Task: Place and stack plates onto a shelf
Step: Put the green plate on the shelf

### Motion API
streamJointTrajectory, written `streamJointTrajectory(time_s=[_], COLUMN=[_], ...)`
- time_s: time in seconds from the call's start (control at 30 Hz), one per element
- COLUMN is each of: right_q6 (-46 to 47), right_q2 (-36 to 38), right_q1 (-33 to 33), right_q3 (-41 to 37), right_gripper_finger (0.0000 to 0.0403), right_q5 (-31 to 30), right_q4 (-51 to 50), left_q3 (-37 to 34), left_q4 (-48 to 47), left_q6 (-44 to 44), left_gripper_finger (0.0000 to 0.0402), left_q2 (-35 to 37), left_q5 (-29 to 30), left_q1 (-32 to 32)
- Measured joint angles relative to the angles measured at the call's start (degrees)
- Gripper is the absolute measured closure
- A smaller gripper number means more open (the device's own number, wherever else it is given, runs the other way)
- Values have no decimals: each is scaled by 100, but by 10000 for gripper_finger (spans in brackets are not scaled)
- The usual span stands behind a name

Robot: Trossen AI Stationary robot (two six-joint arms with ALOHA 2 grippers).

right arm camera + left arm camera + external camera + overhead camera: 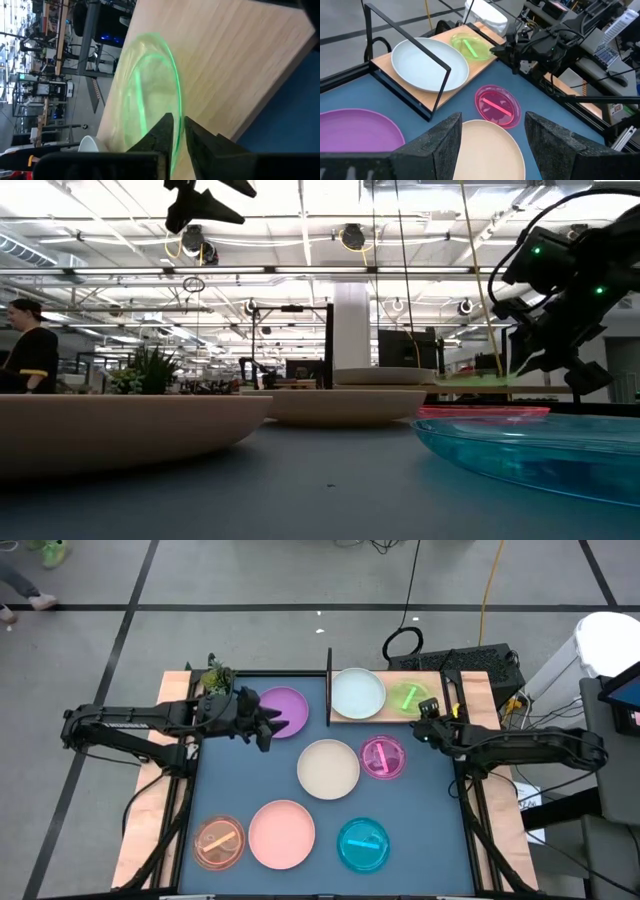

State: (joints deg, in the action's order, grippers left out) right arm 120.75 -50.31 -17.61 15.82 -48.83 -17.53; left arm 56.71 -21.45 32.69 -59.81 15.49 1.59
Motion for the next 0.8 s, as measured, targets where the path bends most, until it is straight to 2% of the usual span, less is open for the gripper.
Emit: streamJointTrajectory(time_s=[0.27, 0.47, 0.6, 0.8], right_q6=[5, -11, -11, -13], right_q2=[-119, -106, -104, -104], right_q1=[-11, -37, -37, -37], right_q3=[1, 1, 1, 1], right_gripper_finger=[335, 331, 346, 395], right_q5=[17, -57, -52, -42], right_q4=[-55, -80, -78, -75], left_q3=[0, 0, 0, 0], left_q4=[0, 0, 0, 0], left_q6=[46, 92, 105, 74], left_gripper_finger=[181, 181, 181, 181], left_q2=[0, 0, 0, 0], left_q5=[0, 0, 2, 2], left_q1=[107, 102, 102, 102])
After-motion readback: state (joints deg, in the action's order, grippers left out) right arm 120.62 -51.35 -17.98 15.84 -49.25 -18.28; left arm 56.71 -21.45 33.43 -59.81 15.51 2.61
